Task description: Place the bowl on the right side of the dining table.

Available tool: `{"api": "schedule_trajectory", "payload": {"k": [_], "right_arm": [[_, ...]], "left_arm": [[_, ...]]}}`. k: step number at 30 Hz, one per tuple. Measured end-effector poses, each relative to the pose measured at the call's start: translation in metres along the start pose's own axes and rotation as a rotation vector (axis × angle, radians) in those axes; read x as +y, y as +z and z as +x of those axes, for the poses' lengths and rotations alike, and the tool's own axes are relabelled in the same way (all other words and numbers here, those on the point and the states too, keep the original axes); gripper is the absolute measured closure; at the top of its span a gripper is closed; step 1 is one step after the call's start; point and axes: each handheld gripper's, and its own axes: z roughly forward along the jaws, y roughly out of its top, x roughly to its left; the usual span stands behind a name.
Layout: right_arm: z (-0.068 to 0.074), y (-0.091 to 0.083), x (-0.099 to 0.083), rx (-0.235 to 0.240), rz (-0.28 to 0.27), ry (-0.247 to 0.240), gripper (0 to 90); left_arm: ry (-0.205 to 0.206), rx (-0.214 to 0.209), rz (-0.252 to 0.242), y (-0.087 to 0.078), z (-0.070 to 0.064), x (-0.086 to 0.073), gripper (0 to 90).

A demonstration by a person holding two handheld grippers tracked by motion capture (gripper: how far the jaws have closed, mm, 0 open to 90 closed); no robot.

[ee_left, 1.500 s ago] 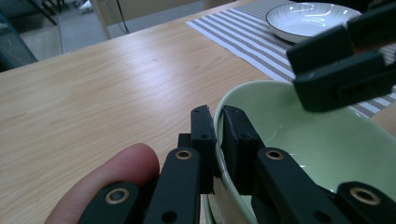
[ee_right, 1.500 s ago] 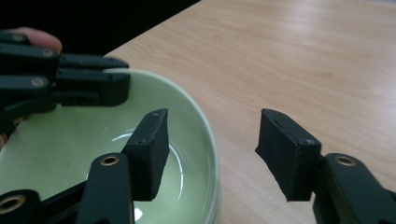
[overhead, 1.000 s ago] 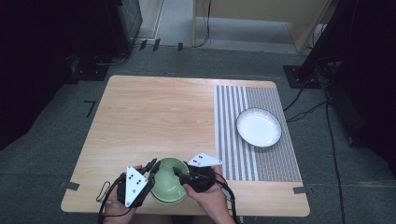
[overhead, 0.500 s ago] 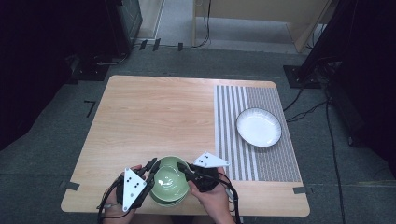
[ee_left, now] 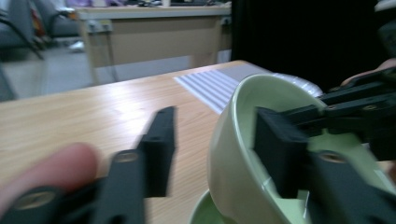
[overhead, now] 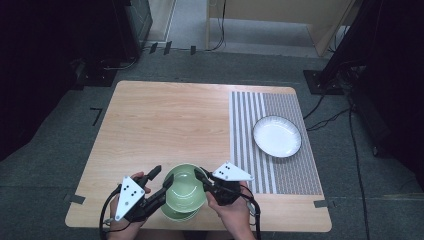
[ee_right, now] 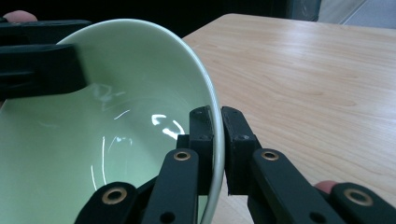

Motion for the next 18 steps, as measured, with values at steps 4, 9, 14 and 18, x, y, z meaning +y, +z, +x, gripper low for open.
{"api": "schedule_trajectory", "payload": {"k": [4,9,14,18], "right_arm": [[-0.005,-0.006,0.003,-0.017,-0.019,0.007,84.7],[-0.009,-0.014,0.009,-0.046,-0.042,-0.010,84.6],[-0.013,-0.020,0.011,-0.074,-0.062,-0.006,84.6],[-0.018,-0.024,0.013,-0.100,-0.071,0.003,84.5]], "left_arm": [[-0.049,0.004,0.016,0.000,0.007,0.002,14.3],[-0.073,-0.001,-0.008,-0.002,0.011,0.005,3.3],[-0.123,-0.032,-0.055,-0.008,0.014,0.010,0.0],[-0.118,-0.007,-0.053,-0.011,0.020,0.012,0.0]]}}
